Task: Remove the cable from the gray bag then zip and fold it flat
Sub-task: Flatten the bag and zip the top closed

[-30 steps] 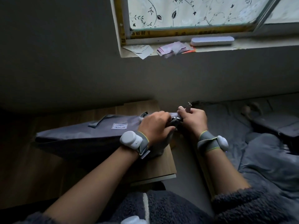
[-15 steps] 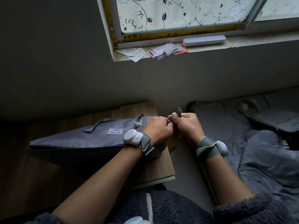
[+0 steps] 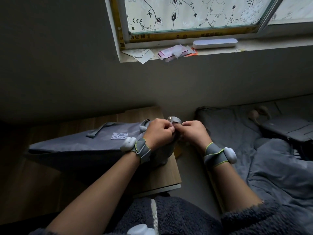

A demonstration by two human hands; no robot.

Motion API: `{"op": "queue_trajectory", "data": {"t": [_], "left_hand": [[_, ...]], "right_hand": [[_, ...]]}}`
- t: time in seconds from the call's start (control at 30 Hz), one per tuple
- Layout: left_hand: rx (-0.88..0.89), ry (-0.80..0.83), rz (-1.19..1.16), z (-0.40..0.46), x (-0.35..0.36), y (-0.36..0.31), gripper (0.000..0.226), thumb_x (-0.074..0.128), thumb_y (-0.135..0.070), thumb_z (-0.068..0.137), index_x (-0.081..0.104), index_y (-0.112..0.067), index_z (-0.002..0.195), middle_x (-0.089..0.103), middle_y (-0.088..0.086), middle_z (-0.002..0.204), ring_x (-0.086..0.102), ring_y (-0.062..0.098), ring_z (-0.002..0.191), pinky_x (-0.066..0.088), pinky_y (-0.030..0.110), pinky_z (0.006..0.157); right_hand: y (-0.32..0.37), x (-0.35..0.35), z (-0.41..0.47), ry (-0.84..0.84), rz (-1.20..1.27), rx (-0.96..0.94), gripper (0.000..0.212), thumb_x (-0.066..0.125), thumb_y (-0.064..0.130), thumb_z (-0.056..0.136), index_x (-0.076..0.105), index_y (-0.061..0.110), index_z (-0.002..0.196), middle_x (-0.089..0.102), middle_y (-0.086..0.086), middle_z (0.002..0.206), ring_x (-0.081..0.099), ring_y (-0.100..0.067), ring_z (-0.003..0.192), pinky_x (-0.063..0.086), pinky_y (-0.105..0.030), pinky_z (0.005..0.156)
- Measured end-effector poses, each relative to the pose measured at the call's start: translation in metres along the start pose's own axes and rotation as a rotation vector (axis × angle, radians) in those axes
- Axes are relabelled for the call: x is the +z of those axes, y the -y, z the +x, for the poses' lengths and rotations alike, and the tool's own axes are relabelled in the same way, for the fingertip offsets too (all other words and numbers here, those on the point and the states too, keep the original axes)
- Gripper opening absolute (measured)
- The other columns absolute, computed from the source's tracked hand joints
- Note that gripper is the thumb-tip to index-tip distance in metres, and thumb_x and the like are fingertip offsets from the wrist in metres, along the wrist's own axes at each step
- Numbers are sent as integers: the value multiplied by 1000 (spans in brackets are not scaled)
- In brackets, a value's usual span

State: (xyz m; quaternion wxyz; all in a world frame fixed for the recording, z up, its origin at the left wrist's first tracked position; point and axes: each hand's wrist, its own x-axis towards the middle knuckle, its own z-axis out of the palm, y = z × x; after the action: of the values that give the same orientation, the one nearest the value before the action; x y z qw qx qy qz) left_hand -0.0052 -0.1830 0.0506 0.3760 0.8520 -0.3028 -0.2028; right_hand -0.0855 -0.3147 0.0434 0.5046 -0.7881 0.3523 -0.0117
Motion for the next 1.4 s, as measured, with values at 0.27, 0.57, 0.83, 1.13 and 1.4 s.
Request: {"op": "queue_trajectory", "data": {"t": [0.27,0.57,0.83,1.13,1.4], "left_hand": [[53,-50,161,-8,8,-2,21,46,-26,82,62,-14,75,68,8,79,61,27,77,41,28,64],[144,-236,360,-11,11,-11,18,49,-25,85,62,-14,80,69,15,80,63,35,76,41,33,62],[123,-234,495,-13,4,-8,22,48,-25,88,61,-9,83,68,20,84,63,39,78,31,32,59],[41,-278,446,-19,-13,11,24,47,-31,88,60,-12,81,68,19,84,63,40,78,35,33,60],[-40,-319,447,-34,-47,44,27,49,-32,88,65,-12,84,70,16,85,63,39,83,47,38,66]], "right_hand": [[-2,13,-1,-44,28,-9,44,69,36,80,64,-6,72,52,-11,60,47,-19,61,49,-46,59],[4,19,5,-248,-48,32,35,64,34,71,60,1,62,45,-3,49,41,-15,55,37,-30,50],[10,18,5,-304,-199,-6,28,57,17,73,46,5,50,45,-5,50,48,-33,63,31,-29,54],[17,16,7,-294,-241,-11,25,52,15,74,45,7,52,45,-4,54,48,-33,67,33,-29,61],[20,3,8,-249,-242,49,22,56,17,77,55,6,58,58,-15,65,57,-37,74,43,-32,64]]}}
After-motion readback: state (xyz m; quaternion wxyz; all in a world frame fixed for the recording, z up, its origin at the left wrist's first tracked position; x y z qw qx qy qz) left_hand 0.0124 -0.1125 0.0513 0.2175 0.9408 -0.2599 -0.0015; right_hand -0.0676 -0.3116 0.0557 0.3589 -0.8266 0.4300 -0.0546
